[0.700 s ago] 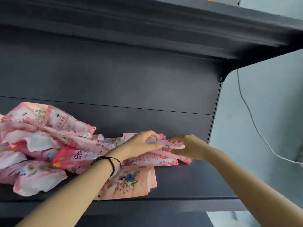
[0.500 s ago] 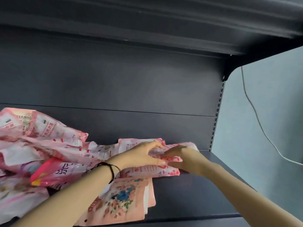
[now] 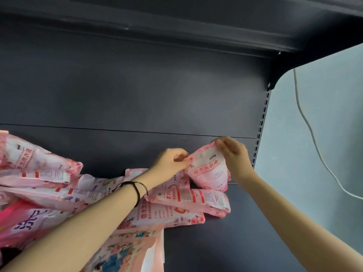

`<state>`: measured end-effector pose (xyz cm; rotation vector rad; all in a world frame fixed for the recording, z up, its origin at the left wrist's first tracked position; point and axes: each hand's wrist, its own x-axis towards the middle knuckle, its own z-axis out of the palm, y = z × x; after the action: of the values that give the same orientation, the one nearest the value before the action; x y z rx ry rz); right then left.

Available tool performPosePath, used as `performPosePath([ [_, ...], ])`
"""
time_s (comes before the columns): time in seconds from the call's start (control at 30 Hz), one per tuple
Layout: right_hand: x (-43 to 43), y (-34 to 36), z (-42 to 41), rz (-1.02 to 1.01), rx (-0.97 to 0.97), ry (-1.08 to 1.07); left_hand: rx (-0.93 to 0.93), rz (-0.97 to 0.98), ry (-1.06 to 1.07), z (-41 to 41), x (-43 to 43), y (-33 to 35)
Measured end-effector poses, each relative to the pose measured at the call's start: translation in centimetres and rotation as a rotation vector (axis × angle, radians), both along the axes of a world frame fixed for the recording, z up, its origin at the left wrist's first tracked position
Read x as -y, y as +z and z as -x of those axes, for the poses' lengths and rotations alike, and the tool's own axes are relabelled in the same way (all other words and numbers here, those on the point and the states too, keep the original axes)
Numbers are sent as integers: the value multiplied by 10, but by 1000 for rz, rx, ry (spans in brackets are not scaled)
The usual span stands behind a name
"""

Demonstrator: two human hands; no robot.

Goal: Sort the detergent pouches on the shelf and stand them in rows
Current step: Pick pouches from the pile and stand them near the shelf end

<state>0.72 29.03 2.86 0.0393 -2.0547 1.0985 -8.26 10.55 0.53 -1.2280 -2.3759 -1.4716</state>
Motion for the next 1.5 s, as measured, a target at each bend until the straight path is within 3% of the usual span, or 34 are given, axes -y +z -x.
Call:
performPosePath([
  [0.13, -26, 8, 8, 242, 39, 146, 94, -179, 63, 3, -28, 11],
  [0.3, -63, -32, 11, 358, 312, 183, 386, -392, 129, 8, -61, 10],
  [0.43, -81, -50, 19, 559, 314, 135, 648, -213, 17, 9, -78, -6],
  [0.63, -108, -49, 31, 753, 252, 100, 697, -285, 68, 16, -124, 4],
  [0.9, -148, -55, 20, 773, 258, 98, 706, -309, -25, 16, -167, -5],
  [0.97, -153, -53, 19, 671, 306, 60, 680, -271, -28, 16, -168, -4],
  [1.03, -159, -47, 16, 377, 421, -69, 589, -156, 1, 15, -163, 0],
  [1.13, -170, -25, 8, -463, 878, -284, 69, 327, 117, 17, -138, 10],
  [1.23, -163, -5, -5, -841, 1115, -316, -429, 786, 62, 14, -92, 23],
  [1.33, -130, 8, -16, -1067, 980, -263, -664, 950, 22, 4, -43, 30],
  [1.5, -49, 12, -36, -1151, 696, -84, -786, 1033, -84, -14, 19, 26],
])
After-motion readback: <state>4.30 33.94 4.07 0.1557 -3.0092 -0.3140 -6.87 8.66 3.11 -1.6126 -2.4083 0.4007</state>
